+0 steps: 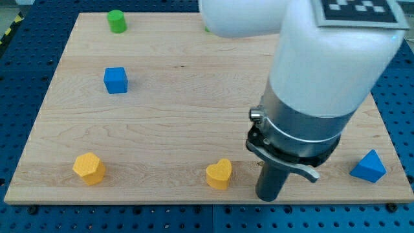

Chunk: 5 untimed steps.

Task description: Move the yellow heart diagonally to the yellow hexagon

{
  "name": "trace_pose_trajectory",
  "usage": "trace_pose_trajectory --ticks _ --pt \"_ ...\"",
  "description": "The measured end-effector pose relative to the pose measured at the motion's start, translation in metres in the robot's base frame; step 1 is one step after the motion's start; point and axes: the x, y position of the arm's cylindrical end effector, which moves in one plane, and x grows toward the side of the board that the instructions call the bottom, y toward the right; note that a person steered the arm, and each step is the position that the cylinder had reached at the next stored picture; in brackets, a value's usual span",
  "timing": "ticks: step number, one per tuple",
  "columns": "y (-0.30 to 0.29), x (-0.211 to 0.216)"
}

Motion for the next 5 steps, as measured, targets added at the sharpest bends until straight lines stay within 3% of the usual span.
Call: trace_pose_trajectory --ticks 5 --pt "-0.044 0.0"
